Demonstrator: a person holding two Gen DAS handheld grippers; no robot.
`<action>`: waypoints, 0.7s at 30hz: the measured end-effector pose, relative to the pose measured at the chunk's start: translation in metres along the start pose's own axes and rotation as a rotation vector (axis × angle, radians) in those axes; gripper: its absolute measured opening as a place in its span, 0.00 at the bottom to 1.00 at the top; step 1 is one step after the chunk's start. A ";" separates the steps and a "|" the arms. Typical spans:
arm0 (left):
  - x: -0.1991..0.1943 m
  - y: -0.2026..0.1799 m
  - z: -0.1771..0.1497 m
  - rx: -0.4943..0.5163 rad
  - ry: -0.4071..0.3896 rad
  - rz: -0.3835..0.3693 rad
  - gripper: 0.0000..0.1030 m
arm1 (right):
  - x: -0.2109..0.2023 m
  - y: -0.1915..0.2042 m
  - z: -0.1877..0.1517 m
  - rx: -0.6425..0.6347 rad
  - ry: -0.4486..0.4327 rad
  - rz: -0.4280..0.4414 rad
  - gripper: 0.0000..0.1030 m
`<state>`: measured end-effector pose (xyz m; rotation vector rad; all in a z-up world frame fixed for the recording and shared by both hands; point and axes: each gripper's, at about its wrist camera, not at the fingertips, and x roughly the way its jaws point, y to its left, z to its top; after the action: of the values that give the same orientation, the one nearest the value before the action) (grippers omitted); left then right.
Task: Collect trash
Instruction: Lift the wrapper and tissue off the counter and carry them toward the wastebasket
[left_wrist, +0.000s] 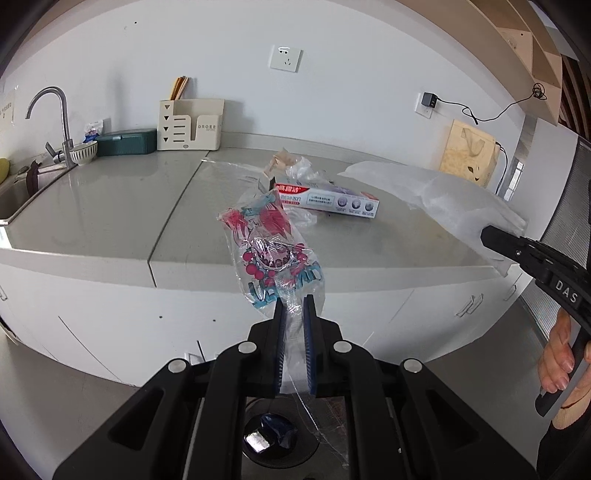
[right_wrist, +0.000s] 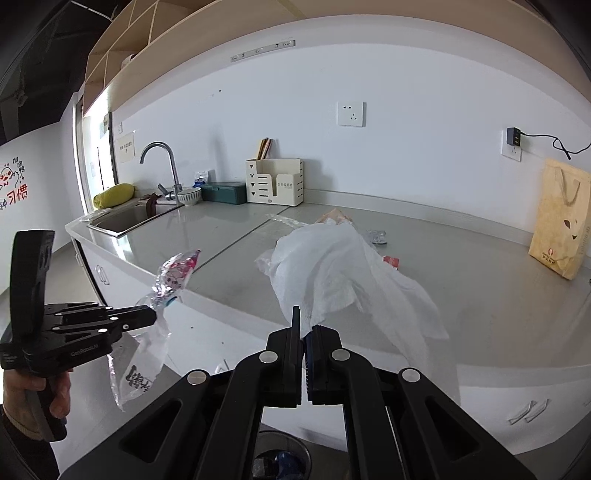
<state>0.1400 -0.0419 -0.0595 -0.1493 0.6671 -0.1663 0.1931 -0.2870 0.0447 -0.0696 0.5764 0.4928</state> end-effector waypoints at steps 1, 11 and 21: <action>0.001 -0.001 -0.007 -0.002 0.008 -0.002 0.10 | -0.004 0.005 -0.008 -0.011 0.001 -0.002 0.06; 0.031 0.008 -0.080 -0.055 0.125 -0.024 0.10 | -0.003 0.032 -0.093 -0.005 0.103 0.054 0.06; 0.111 0.032 -0.142 -0.105 0.301 -0.003 0.10 | 0.063 0.033 -0.182 0.042 0.325 0.105 0.06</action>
<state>0.1403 -0.0446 -0.2426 -0.2288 0.9762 -0.1576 0.1318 -0.2673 -0.1398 -0.0807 0.9114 0.5754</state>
